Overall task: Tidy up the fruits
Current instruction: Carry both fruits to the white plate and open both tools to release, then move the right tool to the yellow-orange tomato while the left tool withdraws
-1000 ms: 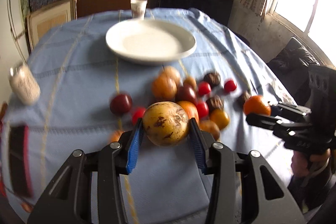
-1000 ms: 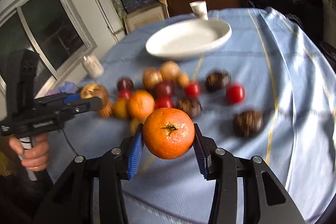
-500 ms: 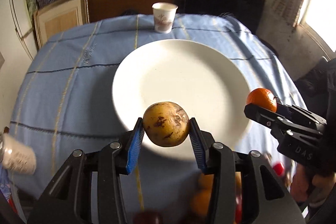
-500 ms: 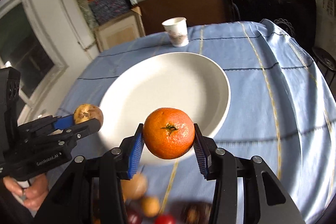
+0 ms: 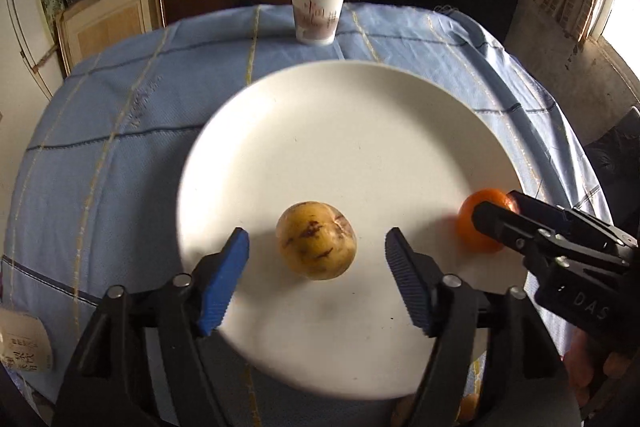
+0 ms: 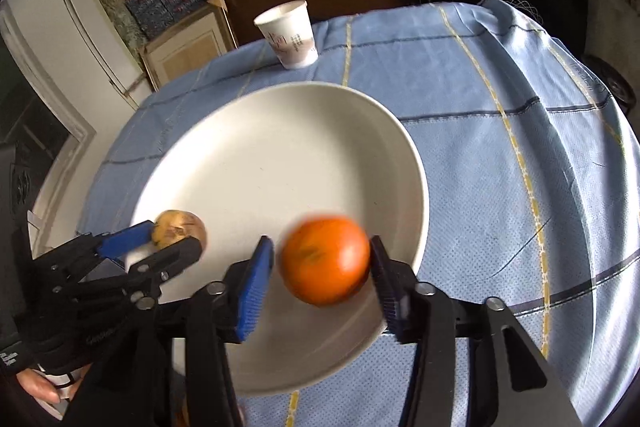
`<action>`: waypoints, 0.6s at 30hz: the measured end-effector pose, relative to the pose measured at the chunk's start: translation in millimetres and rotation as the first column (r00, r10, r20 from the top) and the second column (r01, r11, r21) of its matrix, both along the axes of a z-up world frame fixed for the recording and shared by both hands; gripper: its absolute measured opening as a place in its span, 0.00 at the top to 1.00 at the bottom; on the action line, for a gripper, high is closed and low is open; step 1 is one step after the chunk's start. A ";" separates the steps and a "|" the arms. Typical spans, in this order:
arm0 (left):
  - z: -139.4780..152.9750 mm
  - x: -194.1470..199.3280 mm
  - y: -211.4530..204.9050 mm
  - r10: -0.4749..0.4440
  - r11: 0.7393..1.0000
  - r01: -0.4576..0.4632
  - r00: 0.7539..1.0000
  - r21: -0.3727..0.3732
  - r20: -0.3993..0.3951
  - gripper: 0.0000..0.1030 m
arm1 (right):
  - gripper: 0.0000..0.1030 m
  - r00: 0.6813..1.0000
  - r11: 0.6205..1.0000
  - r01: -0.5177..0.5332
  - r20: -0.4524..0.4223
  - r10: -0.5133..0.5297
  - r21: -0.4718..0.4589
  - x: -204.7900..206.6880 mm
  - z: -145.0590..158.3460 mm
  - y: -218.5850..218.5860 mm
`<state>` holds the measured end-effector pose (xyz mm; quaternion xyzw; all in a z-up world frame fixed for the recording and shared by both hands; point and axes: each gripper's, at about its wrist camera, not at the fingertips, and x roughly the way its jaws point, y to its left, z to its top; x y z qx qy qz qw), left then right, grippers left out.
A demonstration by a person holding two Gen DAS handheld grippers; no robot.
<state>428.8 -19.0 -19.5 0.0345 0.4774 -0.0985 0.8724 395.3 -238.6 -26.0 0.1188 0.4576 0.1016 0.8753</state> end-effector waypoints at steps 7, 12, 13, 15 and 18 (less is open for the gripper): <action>32.1 -43.8 11.2 -0.041 0.999 0.039 0.996 0.027 0.085 0.23 | 0.43 0.997 0.999 -0.006 0.075 0.003 0.038 -34.5 35.0 -6.0; 33.4 -98.1 21.1 -0.085 0.996 0.080 0.990 0.051 0.113 0.15 | 0.40 0.995 1.000 -0.025 0.101 0.023 0.011 -71.1 47.2 -5.9; 32.8 -107.4 22.6 -0.091 0.995 0.086 0.989 0.051 0.115 0.15 | 0.40 0.994 1.000 -0.028 0.104 0.026 0.010 -76.6 48.1 -5.9; 30.9 -123.5 26.0 -0.096 0.995 0.092 0.989 0.043 0.115 0.14 | 0.39 0.993 0.999 -0.037 0.113 0.036 0.009 -92.1 51.1 -5.1; 29.0 -148.3 31.5 -0.102 0.995 0.101 0.989 0.018 0.105 0.13 | 0.37 0.990 0.999 -0.044 0.133 0.042 0.009 -111.0 54.4 -2.9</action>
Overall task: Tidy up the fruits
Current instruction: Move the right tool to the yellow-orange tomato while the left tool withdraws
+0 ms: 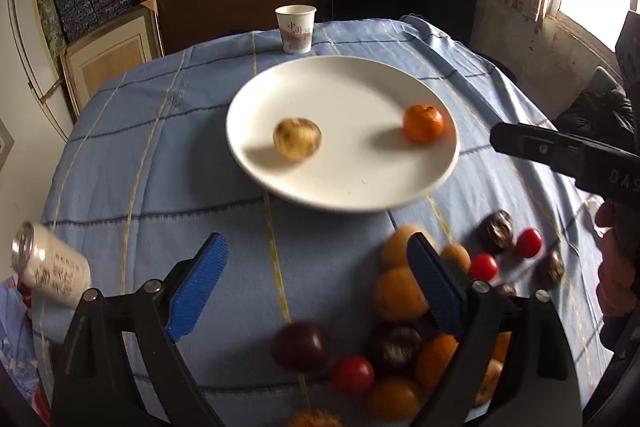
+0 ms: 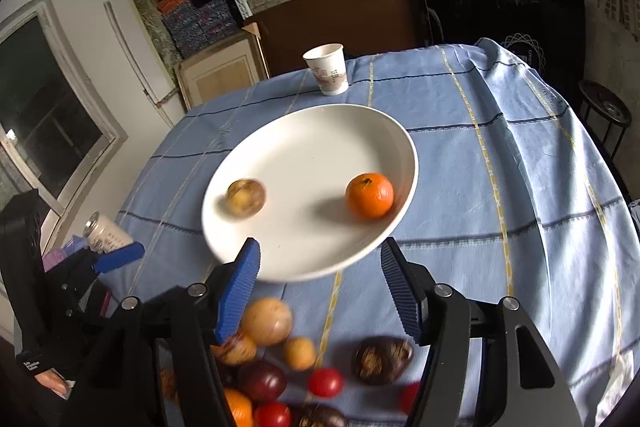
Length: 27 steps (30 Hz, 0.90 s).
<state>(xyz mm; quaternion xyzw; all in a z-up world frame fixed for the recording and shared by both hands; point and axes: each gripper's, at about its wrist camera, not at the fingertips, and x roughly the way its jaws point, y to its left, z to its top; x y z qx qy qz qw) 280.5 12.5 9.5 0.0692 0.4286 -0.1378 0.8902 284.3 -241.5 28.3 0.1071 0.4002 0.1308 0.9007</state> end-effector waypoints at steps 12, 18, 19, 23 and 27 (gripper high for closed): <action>-7.2 -73.3 28.0 0.040 0.999 -0.039 0.993 -0.008 0.108 0.09 | 0.32 0.996 0.995 -0.027 0.078 0.034 -0.095 -75.3 -7.3 14.1; -24.5 -75.5 49.6 0.100 0.995 -0.100 0.992 -0.001 0.078 0.08 | 0.31 0.998 0.994 -0.030 0.053 0.036 -0.105 -109.6 -31.5 8.4; -25.2 -76.0 52.2 0.106 0.994 -0.106 0.991 -0.004 0.077 0.08 | 0.31 0.999 0.994 -0.028 0.042 0.032 -0.105 -114.7 -36.7 7.8; -27.4 -80.2 54.9 0.129 0.991 -0.132 0.986 0.029 0.103 0.08 | 0.31 0.997 0.995 -0.078 -0.007 0.078 -0.062 -132.7 -57.2 10.8; -30.7 -82.5 48.9 0.115 0.991 -0.121 0.988 0.052 0.106 0.08 | 0.31 0.994 0.989 -0.109 -0.005 0.109 -0.100 -148.2 -64.1 21.6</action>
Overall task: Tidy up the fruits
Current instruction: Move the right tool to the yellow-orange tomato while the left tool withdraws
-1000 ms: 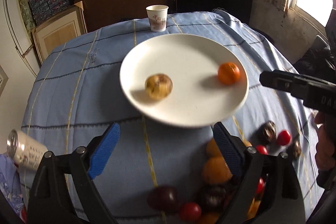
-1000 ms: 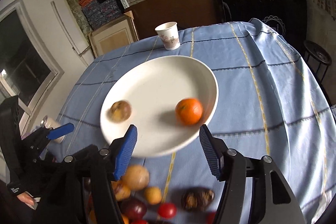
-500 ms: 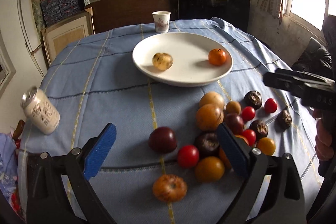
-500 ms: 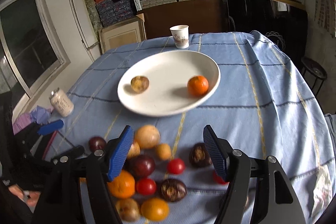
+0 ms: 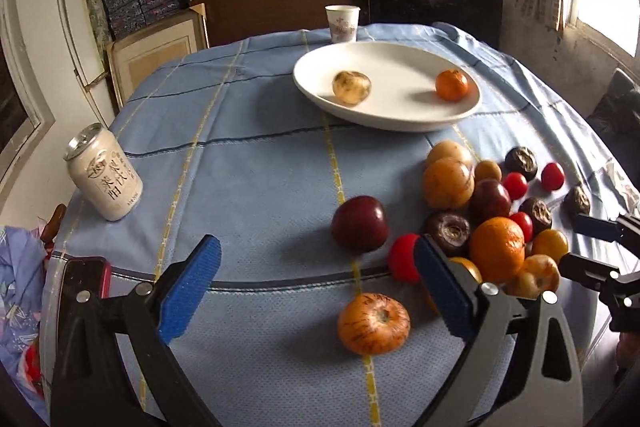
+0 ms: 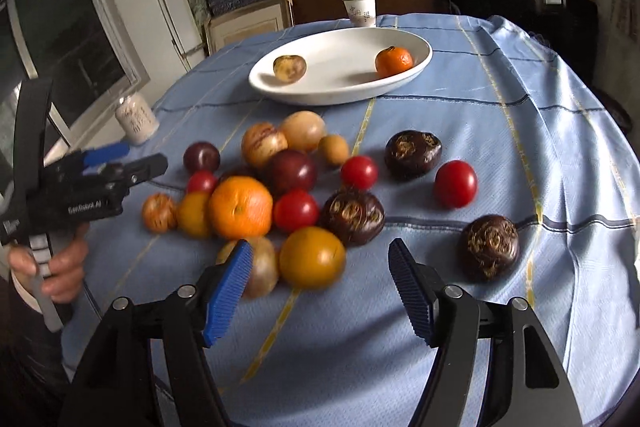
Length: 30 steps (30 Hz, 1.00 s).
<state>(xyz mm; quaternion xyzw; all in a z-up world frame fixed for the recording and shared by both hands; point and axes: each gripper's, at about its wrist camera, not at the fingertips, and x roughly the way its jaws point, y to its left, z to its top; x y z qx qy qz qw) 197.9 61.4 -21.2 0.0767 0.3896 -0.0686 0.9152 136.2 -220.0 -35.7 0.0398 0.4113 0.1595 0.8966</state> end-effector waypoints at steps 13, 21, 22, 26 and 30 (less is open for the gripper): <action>-9.7 -1.3 -9.2 -0.002 0.999 0.003 1.000 0.045 -0.015 0.08 | 0.39 0.998 0.998 0.047 -0.040 -0.046 0.029 6.0 -5.4 -5.0; -10.3 2.9 -3.4 0.030 0.999 -0.029 0.999 0.043 -0.022 0.08 | 0.40 0.994 0.997 0.071 -0.082 -0.068 0.036 16.5 -11.0 -6.4; -10.5 3.7 -2.8 0.033 0.999 -0.032 0.999 0.044 -0.024 0.08 | 0.40 0.993 0.995 0.079 -0.095 -0.074 0.056 18.3 -13.0 -9.0; -10.4 3.5 -1.5 0.037 0.999 -0.036 0.999 0.039 -0.024 0.08 | 0.45 0.991 0.992 0.088 -0.113 -0.078 0.088 17.8 -15.5 -9.7; -10.7 4.5 -0.6 0.042 0.998 -0.041 0.999 0.037 -0.027 0.08 | 0.52 0.995 0.998 0.048 -0.087 -0.045 0.037 14.4 -11.6 -1.0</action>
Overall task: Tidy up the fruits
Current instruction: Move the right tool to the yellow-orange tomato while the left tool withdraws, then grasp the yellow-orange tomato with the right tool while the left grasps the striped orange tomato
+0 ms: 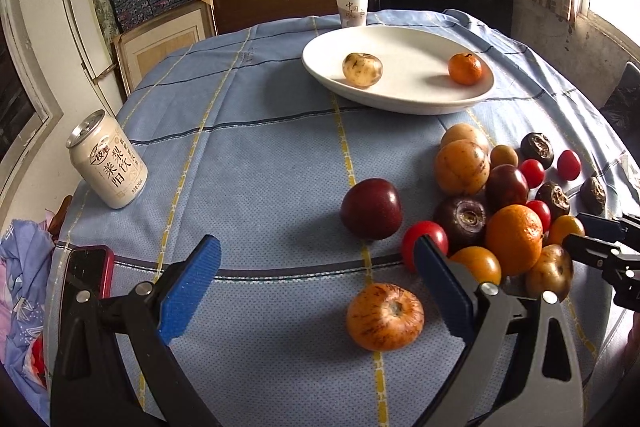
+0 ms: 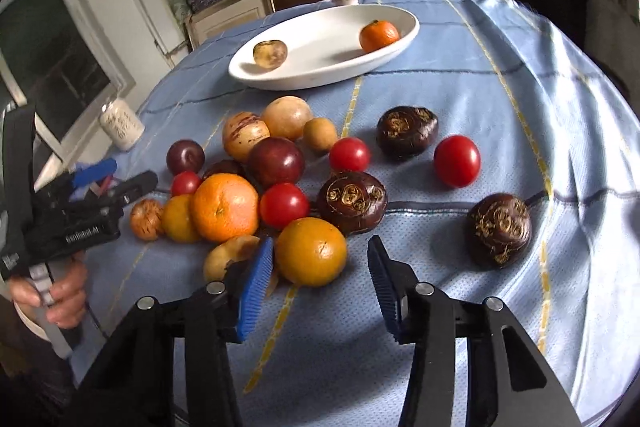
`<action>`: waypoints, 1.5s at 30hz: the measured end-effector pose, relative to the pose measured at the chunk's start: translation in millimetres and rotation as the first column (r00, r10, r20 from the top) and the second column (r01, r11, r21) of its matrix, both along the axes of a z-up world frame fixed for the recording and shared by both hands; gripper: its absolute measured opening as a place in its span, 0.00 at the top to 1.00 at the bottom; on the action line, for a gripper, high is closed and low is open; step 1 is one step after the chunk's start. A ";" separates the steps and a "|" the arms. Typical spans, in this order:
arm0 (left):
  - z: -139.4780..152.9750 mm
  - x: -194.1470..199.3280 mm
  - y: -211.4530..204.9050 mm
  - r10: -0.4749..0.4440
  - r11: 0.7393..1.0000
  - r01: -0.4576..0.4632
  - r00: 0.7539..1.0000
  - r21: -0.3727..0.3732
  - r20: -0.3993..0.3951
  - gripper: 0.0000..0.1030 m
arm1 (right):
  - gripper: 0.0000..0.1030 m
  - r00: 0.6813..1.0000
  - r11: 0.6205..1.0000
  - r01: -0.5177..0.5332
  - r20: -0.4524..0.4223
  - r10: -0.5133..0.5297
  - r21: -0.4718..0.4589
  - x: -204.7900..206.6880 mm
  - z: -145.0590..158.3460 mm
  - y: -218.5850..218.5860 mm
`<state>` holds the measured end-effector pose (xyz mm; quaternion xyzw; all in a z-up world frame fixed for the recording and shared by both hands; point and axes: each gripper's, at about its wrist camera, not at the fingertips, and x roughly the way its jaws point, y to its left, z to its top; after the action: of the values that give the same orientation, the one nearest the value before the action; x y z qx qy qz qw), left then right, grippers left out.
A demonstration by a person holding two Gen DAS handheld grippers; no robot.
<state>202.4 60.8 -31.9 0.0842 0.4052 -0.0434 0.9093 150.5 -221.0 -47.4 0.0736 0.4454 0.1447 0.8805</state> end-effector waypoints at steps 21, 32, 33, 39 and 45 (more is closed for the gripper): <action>-5.2 -2.7 34.1 0.031 0.996 -0.035 0.998 -0.081 -0.047 0.08 | 0.63 1.000 0.994 0.004 -0.030 -0.008 -0.107 -1.4 -6.5 11.0; -5.7 -32.1 9.0 -0.203 0.972 0.199 0.979 -0.127 -0.018 0.08 | 0.63 1.000 0.996 0.011 0.004 -0.011 -0.084 -24.6 -7.2 0.8; -6.9 -34.2 5.3 -0.214 0.971 0.211 0.977 -0.111 -0.015 0.08 | 0.63 1.000 0.996 0.011 0.007 -0.011 -0.087 -25.2 -7.1 1.0; -19.0 -32.2 -7.8 -0.233 0.971 0.230 0.971 -0.059 -0.053 0.34 | 0.62 1.000 0.999 0.015 0.012 -0.015 -0.046 -26.1 -9.4 -4.7; -26.3 -26.0 -7.2 -0.236 0.971 0.230 0.968 -0.070 -0.088 0.48 | 0.62 1.000 1.000 0.018 0.012 -0.018 -0.008 -26.5 -10.4 -8.6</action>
<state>176.4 53.6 -58.2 0.1019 0.4339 -0.1661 0.8796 124.0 -229.6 -57.7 0.0732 0.4400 0.1356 0.8847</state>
